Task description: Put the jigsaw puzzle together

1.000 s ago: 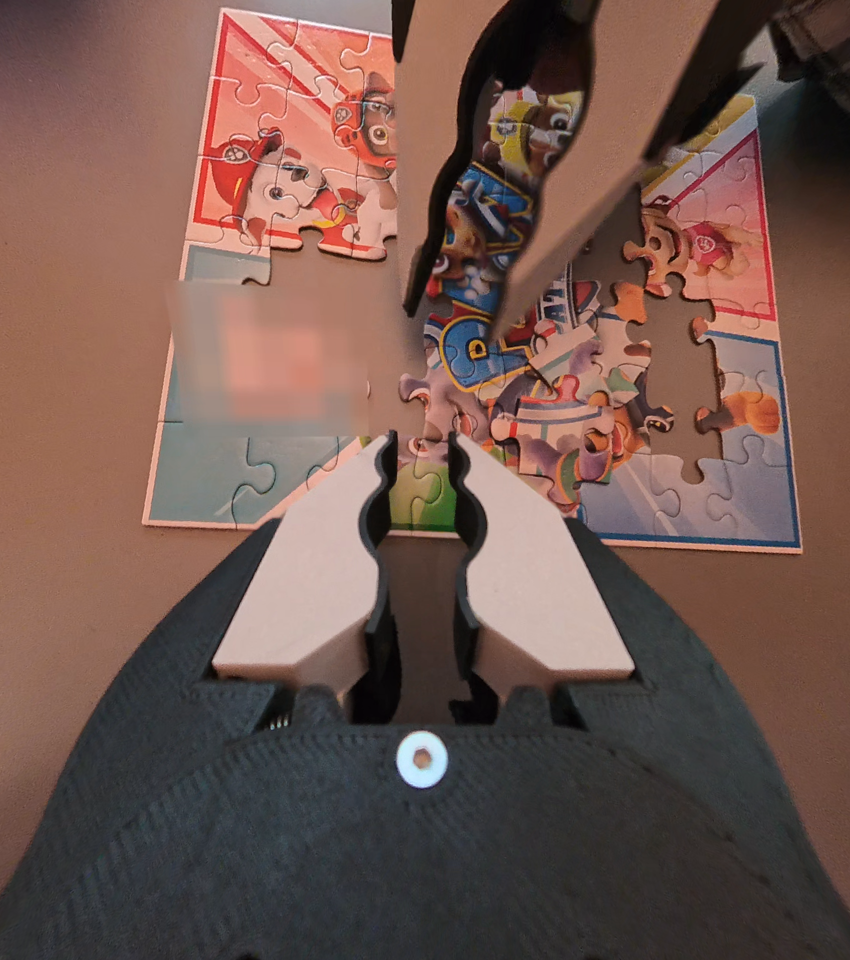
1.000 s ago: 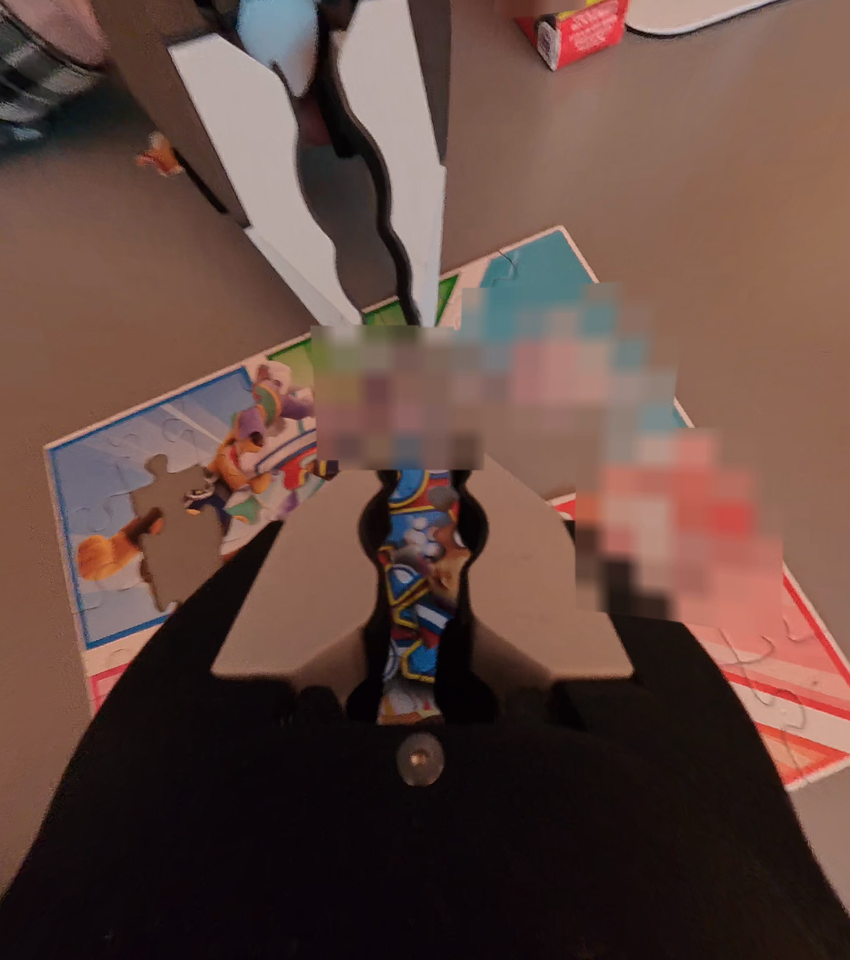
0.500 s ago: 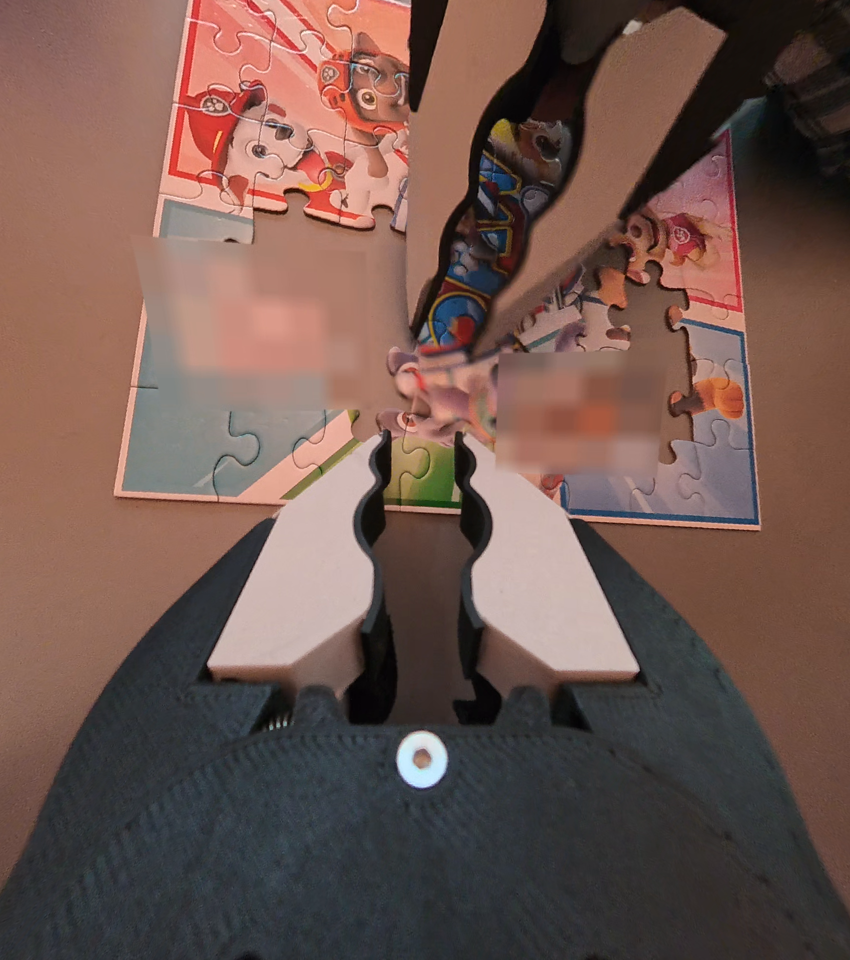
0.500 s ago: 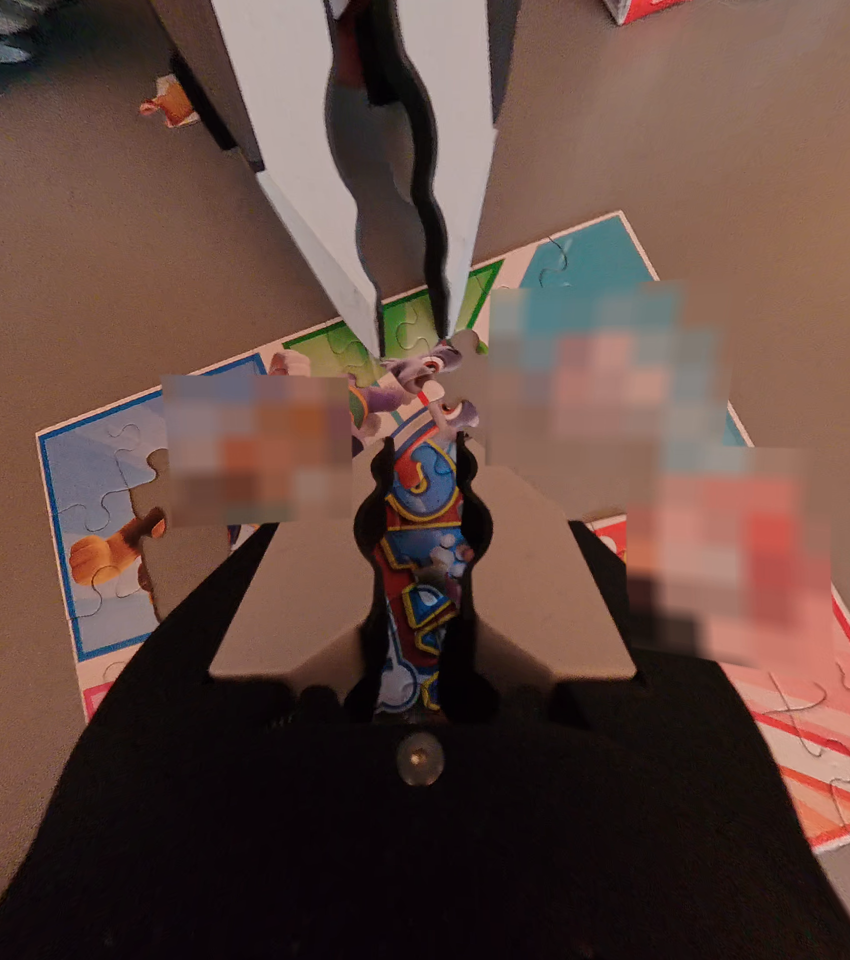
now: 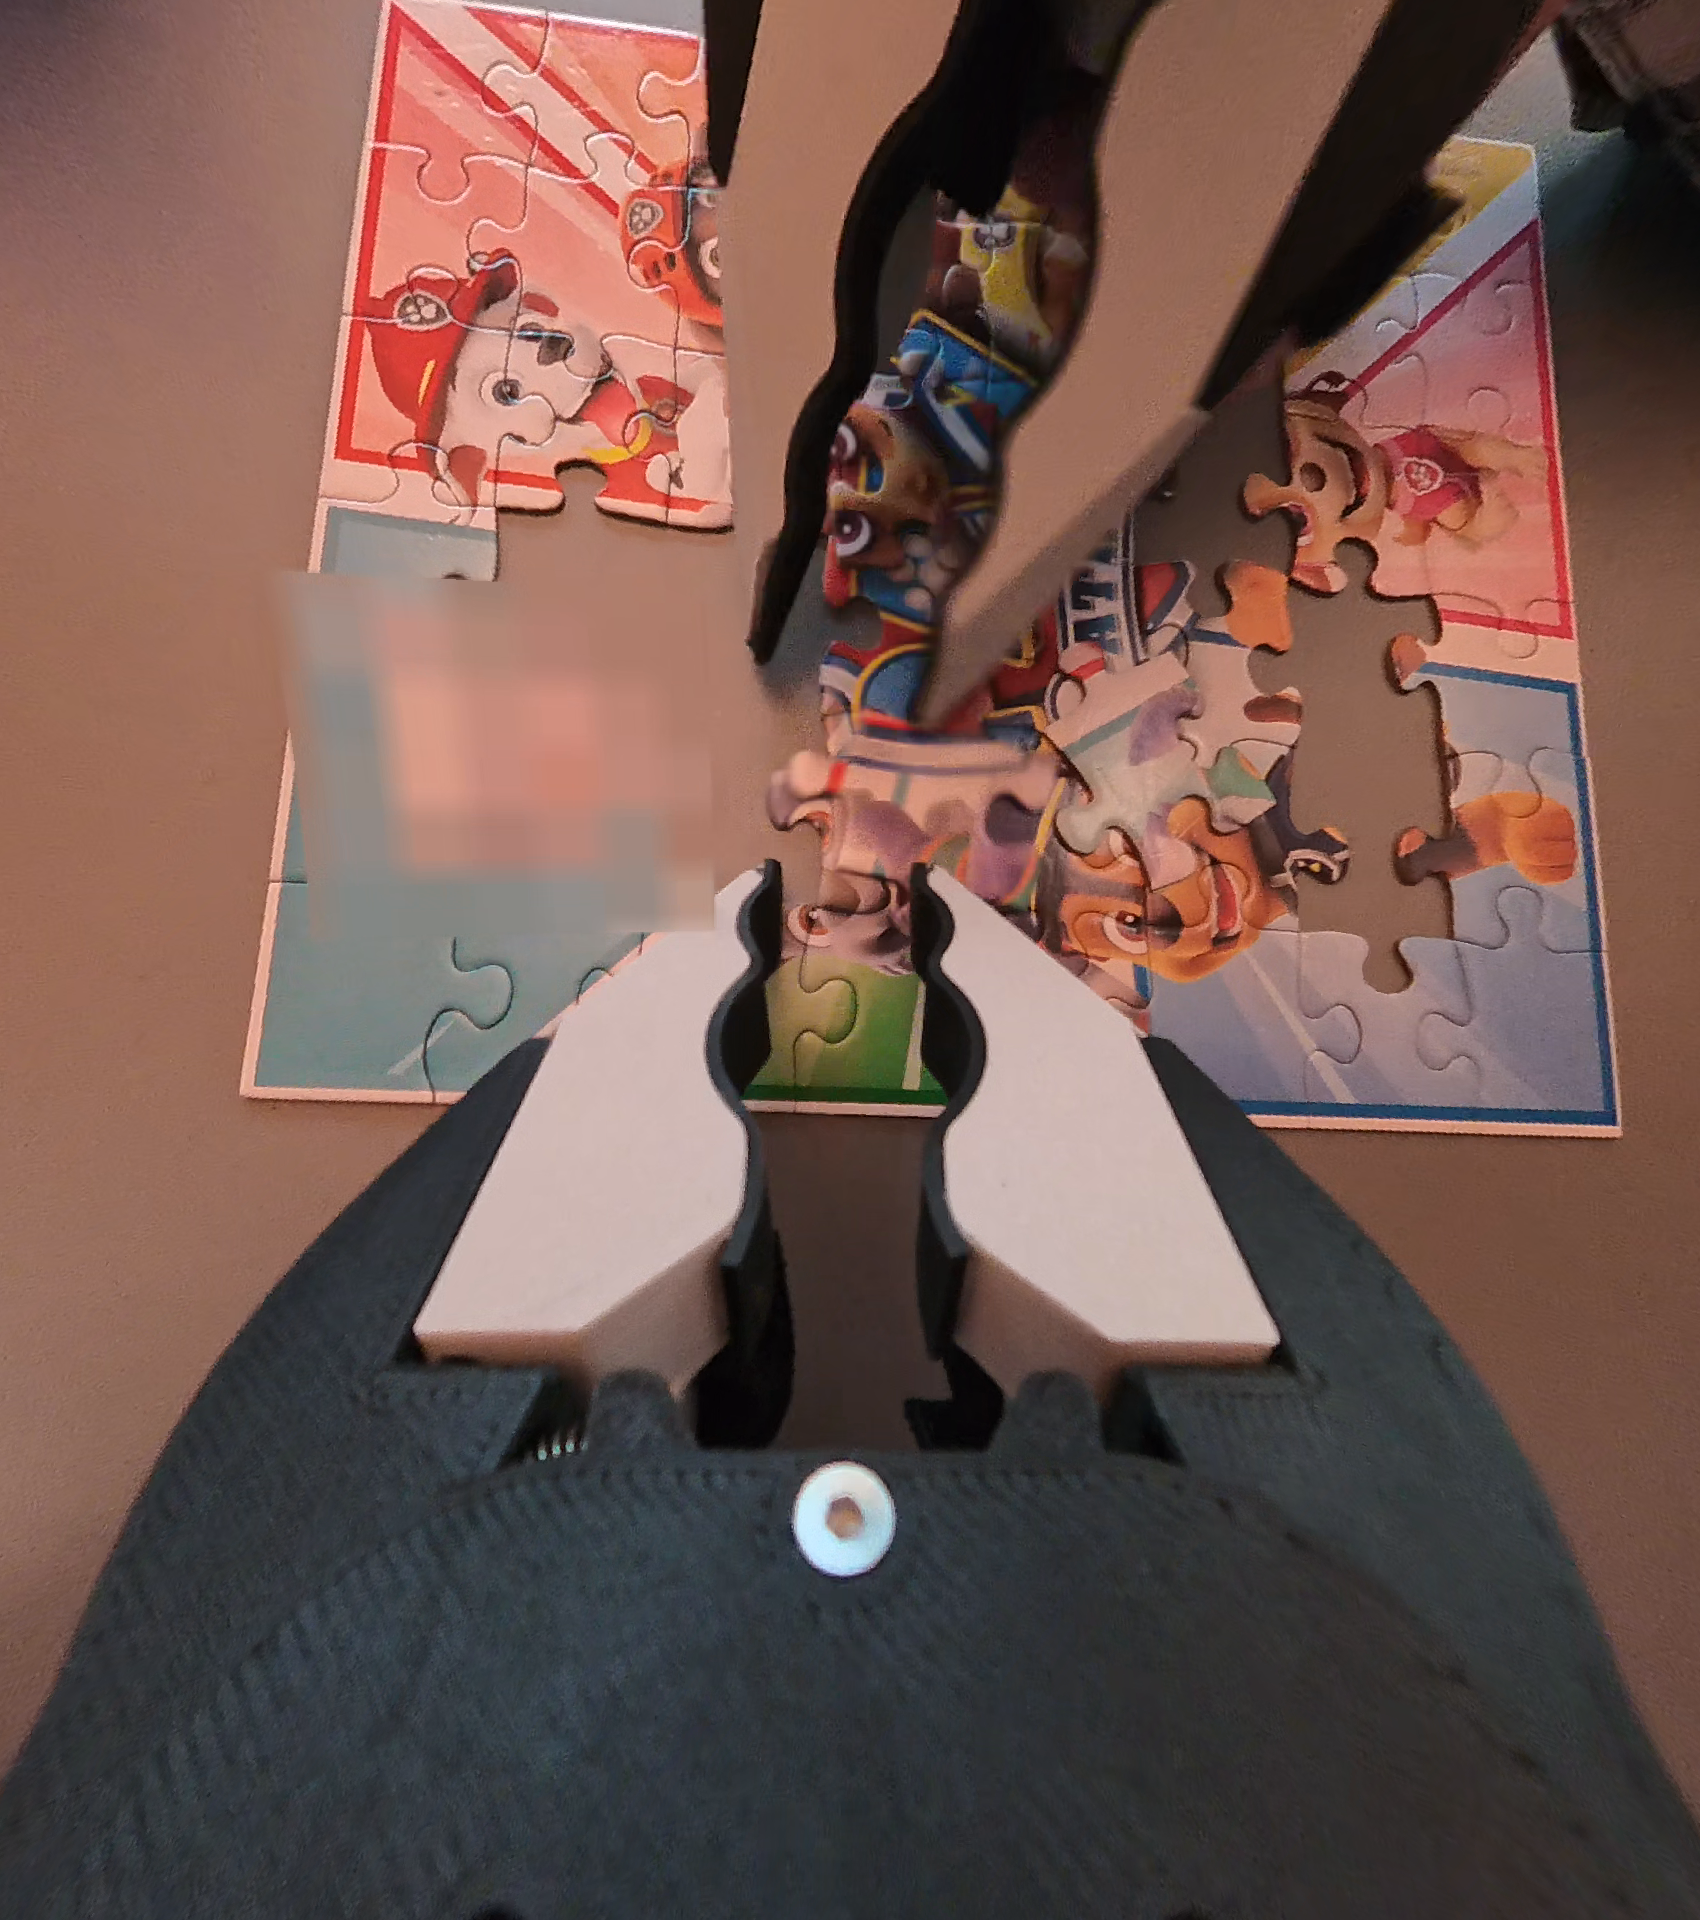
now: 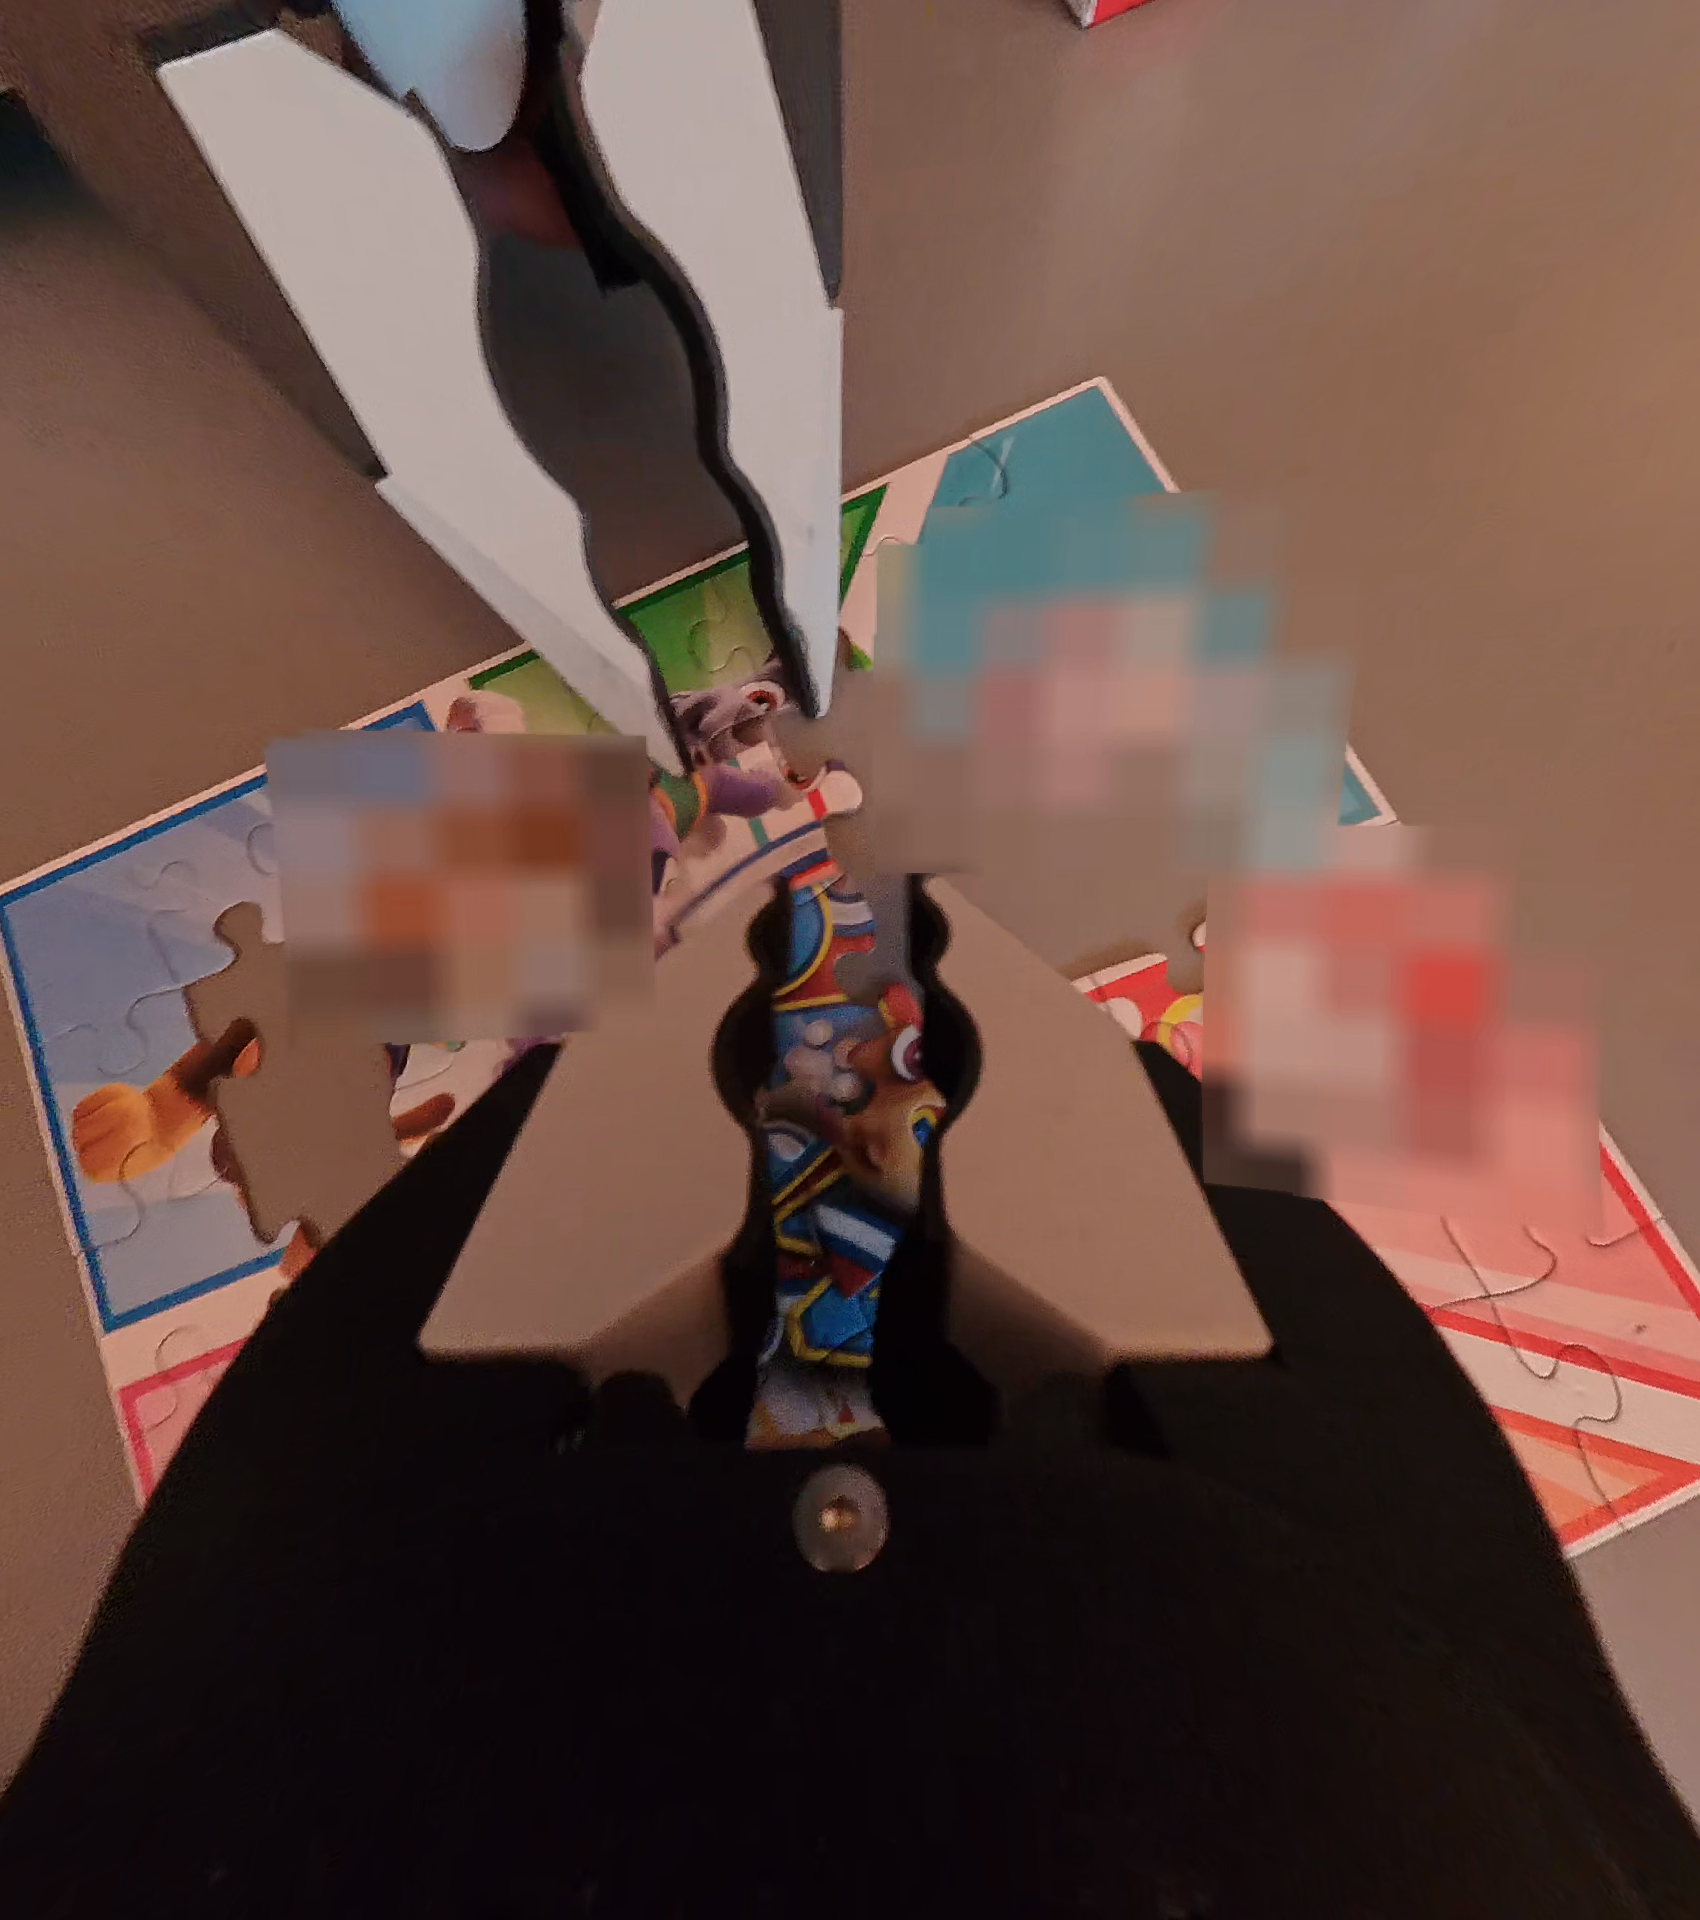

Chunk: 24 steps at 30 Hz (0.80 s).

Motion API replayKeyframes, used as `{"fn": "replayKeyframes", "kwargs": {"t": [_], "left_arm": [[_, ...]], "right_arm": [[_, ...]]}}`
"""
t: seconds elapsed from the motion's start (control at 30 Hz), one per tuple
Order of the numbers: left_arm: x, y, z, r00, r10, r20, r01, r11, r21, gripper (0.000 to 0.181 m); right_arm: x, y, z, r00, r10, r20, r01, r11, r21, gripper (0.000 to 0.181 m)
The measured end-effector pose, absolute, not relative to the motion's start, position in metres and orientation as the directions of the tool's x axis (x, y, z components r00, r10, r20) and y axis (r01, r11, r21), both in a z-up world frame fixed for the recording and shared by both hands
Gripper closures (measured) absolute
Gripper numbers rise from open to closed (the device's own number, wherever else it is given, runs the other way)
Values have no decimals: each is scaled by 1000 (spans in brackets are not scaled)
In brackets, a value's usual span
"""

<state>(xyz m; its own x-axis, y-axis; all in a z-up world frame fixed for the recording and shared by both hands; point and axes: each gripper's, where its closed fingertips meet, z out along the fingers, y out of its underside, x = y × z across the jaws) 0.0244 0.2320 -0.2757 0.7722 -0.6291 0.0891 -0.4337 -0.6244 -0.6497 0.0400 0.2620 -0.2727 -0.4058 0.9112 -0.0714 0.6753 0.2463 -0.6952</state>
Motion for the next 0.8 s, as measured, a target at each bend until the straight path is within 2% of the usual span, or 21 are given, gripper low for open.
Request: {"fn": "replayKeyframes", "kwargs": {"t": [0.07, 0.13, 0.3, 0.37, 0.53, 0.6, 0.8], "left_arm": [[23, 233, -276, 777, -622, 94, -422, -626, -655, 162], [22, 234, -276, 779, -620, 96, -418, -626, -658, 164], [25, 237, -276, 780, -619, 89, -416, -620, -665, 169], [26, 236, -276, 778, -619, 109, -403, -625, -669, 169], [26, 234, -275, 770, -627, 118, -405, -622, -670, 157], [29, 234, -274, 761, -636, 124, -406, -617, -674, 150], [32, 240, -276, 769, -639, 32, -460, -586, -667, 155]], "right_arm": [[44, 257, -275, -425, 900, -101, 681, 244, -690, 138], [43, 253, -275, -440, 893, -98, 671, 255, -697, 133], [38, 252, -275, -432, 897, -96, 668, 246, -702, 145], [38, 251, -275, -437, 893, -109, 664, 239, -708, 161], [35, 260, -274, -405, 910, -88, 663, 226, -714, 169], [34, 264, -274, -390, 919, -59, 660, 235, -714, 181], [34, 266, -273, -379, 923, -71, 663, 217, -716, 181]]}}
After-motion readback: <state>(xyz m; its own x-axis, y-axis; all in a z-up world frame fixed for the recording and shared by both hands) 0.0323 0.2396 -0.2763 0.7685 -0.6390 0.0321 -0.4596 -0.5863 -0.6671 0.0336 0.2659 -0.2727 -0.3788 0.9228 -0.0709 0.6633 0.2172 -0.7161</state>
